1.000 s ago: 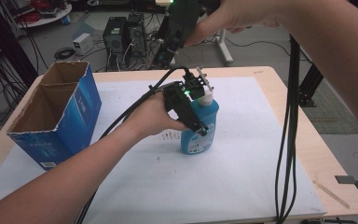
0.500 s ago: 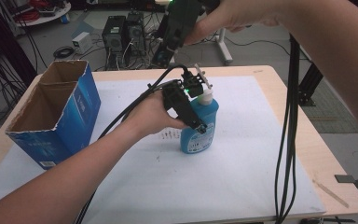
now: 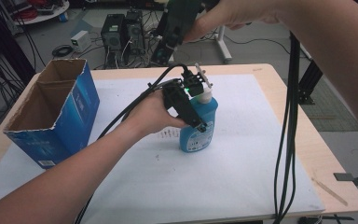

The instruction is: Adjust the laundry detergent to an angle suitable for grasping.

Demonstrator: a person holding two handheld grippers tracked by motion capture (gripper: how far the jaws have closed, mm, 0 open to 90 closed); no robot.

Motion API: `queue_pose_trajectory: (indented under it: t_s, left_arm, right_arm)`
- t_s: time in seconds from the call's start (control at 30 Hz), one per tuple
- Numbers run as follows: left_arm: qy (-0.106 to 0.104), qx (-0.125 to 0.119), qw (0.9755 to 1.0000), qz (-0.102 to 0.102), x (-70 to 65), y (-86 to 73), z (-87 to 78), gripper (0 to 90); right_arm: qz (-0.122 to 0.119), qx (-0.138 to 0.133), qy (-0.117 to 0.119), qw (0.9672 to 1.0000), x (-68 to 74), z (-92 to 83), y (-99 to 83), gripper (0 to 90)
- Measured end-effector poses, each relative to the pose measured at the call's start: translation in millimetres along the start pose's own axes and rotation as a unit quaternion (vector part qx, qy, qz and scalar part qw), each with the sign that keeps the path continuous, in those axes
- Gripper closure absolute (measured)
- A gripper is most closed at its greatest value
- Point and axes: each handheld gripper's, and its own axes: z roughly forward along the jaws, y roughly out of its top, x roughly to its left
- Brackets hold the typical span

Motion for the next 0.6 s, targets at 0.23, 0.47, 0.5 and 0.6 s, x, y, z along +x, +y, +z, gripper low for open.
queue_pose_trajectory:
  t_s: [0.23,0.47,0.5,0.6]
  left_arm:
    - [0.0,0.005,1.0,0.003,-0.7,0.8,2.0,37.8]
    - [0.007,0.003,1.0,0.002,-1.6,1.0,1.3,40.9]
    - [0.007,0.003,1.0,0.002,-1.6,1.0,1.3,41.3]
    - [0.012,0.001,0.9999,0.006,-2.6,0.9,1.5,42.2]
  right_arm:
    - [0.003,0.0,0.0,1.0,0.4,-0.2,0.0,16.9]
    - [0.002,-0.001,-0.001,1.0,-0.5,-0.9,-1.0,16.9]
    - [0.002,-0.001,-0.001,1.0,-0.5,-0.9,-1.0,16.9]
    - [0.004,-0.001,-0.002,1.0,-1.1,-0.8,-1.4,16.9]
